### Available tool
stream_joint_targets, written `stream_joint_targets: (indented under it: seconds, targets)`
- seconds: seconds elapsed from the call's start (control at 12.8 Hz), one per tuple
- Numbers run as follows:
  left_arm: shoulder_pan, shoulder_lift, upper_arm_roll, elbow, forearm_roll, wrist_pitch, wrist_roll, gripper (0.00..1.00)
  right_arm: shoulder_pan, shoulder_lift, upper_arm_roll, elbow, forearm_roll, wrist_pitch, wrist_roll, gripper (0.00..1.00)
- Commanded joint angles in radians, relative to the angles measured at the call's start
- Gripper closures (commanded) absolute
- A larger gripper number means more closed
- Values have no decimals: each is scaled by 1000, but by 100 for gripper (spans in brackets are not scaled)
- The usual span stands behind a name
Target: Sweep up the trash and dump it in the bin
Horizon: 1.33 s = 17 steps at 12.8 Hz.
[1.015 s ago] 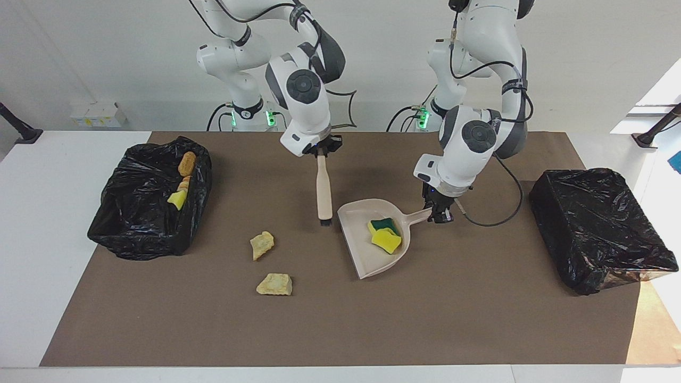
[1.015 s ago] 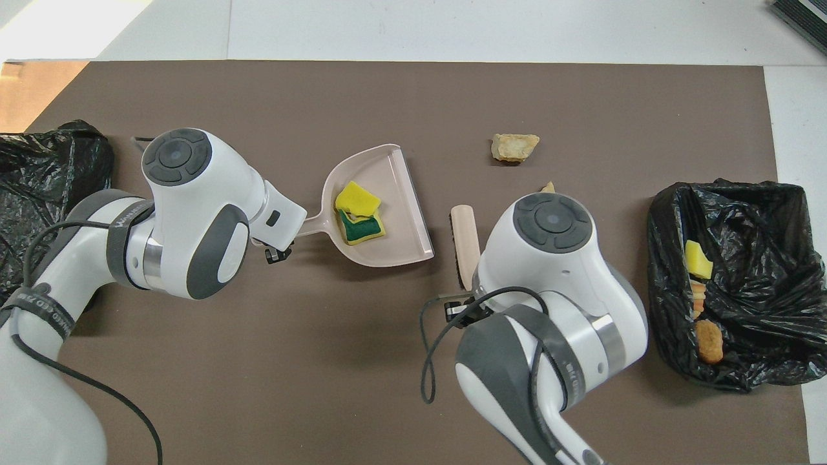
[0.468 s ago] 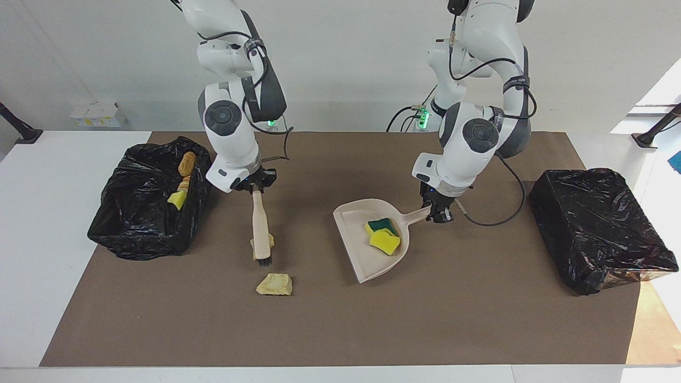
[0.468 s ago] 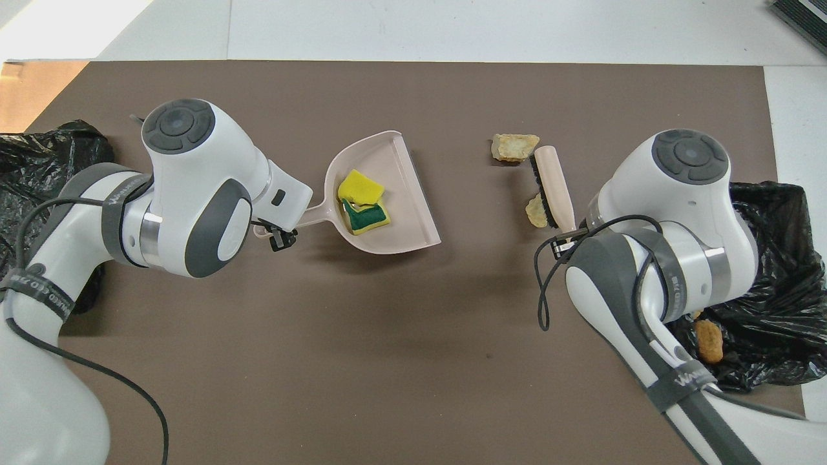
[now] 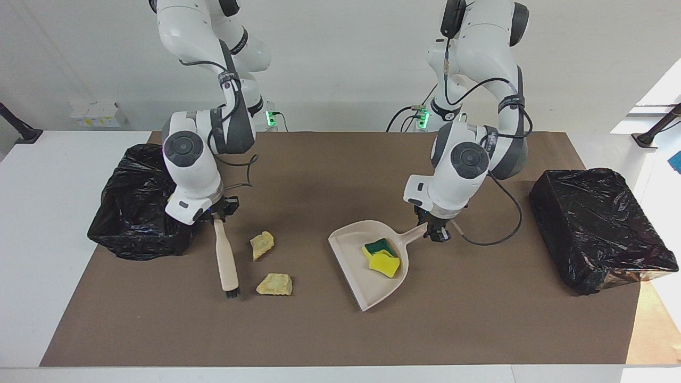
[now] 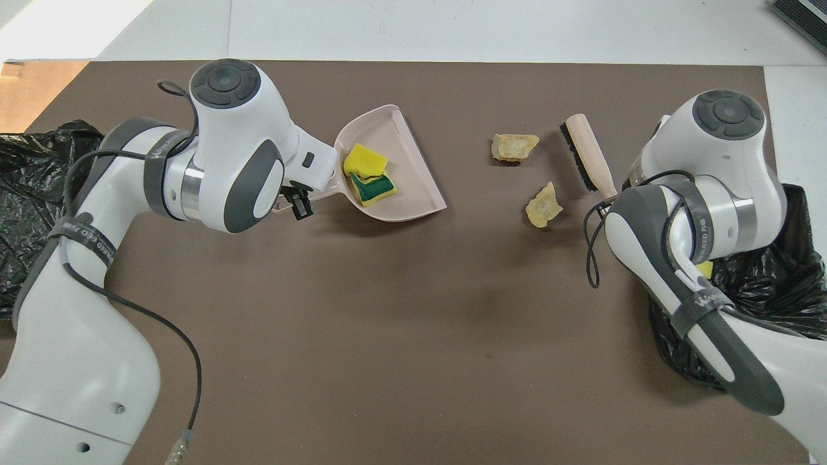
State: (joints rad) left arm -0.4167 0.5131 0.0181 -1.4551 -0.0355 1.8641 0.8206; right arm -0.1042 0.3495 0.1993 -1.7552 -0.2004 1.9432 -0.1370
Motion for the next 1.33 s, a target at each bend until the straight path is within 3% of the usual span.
stream_joint_targets:
  seconds: [0.0,0.31,0.47,0.78,1.01,1.25]
  targets:
    - [-57,48,13,68,67,-42,-57,100,-5,46,19,28,-8,6,-18,100]
    - [-109,41,11,56,108,-77,-123,100,43,48,22,28,33,-9,66,100]
    - [-128,36,10,48,108,-74,-176,100,69,43,25,16,119,-32,132,100]
    - [-136,34,10,27,117,-57,-192,100,210,6,26,-39,261,-79,250,100]
    - [-152,12,8,-43,117,4,-218,100,312,-12,26,-52,369,-84,350,100]
    - [-151,4,6,-57,117,21,-221,100,400,-27,28,-49,380,-84,465,100]
